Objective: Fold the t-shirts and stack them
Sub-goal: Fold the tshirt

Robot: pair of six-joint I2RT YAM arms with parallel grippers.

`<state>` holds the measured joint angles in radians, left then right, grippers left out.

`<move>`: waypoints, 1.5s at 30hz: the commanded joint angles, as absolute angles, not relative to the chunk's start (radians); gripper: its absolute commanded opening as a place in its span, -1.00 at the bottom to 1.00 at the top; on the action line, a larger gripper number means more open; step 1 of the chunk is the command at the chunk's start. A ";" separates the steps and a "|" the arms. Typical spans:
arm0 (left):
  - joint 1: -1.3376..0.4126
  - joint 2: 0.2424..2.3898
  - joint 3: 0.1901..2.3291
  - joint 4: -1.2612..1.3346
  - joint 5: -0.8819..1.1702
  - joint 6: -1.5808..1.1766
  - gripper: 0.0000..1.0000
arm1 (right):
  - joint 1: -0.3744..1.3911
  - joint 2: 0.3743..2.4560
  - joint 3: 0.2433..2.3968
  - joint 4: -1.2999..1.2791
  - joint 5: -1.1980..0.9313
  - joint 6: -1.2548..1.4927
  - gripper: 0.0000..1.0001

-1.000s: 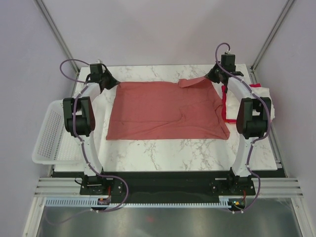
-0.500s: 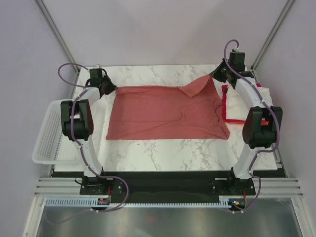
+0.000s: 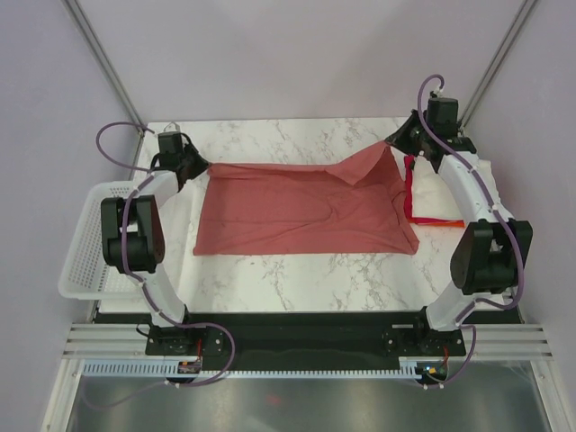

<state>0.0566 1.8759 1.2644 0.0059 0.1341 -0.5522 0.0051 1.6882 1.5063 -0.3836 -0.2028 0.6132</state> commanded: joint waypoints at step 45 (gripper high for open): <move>0.012 1.549 0.933 -0.037 -0.023 -0.537 -0.89 | -0.041 1.167 0.948 -0.448 -0.141 0.575 -0.92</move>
